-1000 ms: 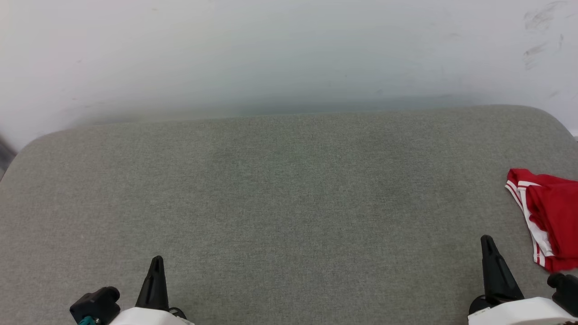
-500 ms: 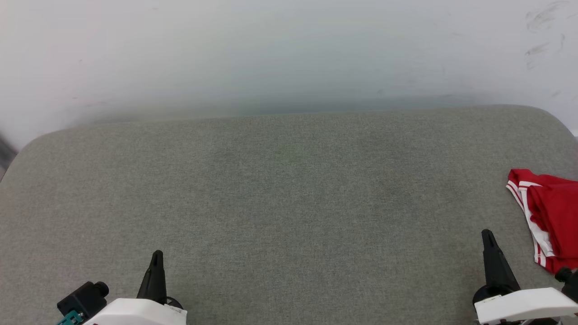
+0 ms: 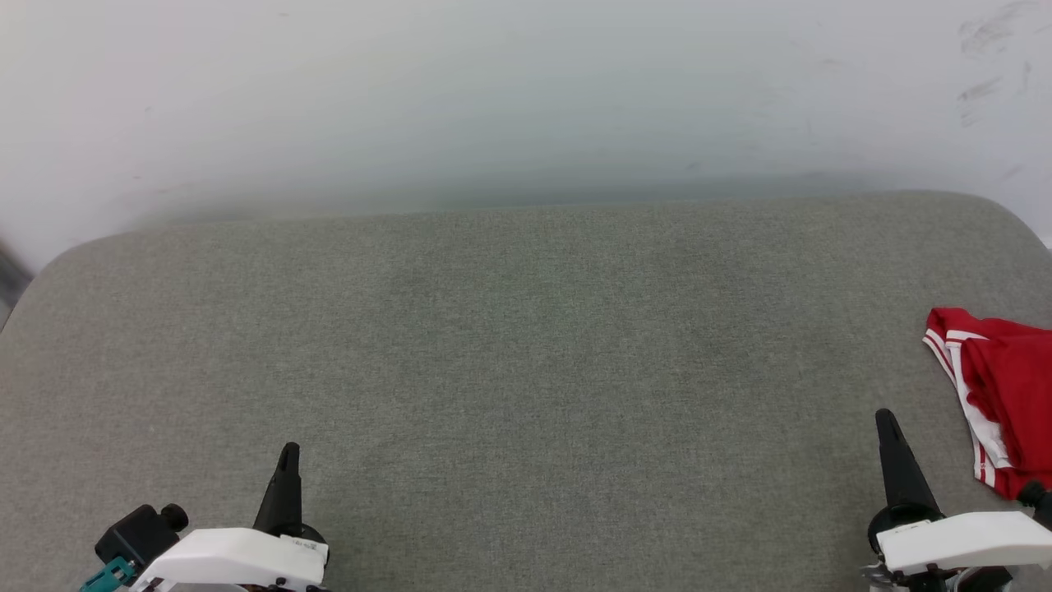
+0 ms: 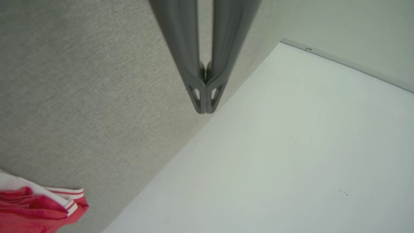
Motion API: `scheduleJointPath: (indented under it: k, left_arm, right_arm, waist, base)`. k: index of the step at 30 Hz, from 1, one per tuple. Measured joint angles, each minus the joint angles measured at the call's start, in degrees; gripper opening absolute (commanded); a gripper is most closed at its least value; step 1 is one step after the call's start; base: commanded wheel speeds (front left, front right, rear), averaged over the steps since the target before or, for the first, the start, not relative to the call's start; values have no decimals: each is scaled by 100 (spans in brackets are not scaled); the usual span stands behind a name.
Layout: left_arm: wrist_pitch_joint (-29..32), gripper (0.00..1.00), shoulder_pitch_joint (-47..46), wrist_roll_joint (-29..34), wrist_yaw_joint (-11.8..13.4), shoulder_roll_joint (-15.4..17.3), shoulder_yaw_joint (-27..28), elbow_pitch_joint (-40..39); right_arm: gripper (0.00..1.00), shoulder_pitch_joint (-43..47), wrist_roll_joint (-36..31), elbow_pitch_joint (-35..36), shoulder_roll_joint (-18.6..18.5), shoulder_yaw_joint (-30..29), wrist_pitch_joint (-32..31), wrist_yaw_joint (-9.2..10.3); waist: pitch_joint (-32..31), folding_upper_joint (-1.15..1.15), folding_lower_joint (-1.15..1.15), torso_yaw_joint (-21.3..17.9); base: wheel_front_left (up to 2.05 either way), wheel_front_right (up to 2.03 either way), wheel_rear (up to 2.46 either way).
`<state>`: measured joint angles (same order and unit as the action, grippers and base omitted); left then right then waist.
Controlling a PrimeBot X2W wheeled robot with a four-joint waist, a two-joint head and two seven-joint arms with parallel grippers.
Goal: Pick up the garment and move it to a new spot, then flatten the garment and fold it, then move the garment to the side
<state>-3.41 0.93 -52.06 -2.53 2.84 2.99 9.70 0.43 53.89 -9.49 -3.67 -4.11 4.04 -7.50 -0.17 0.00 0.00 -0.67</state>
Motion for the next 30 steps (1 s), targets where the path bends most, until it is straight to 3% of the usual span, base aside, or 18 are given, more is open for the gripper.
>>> scheduleJointPath:
  k: [30]
  left_arm:
    - [471,0,-310,-1876,-207,1,164,208]
  right_arm:
    - [0,-285,1824,-212,2,-78,-465,0]
  waist:
    - [13,0,0,26]
  base:
    - [0,0,0]
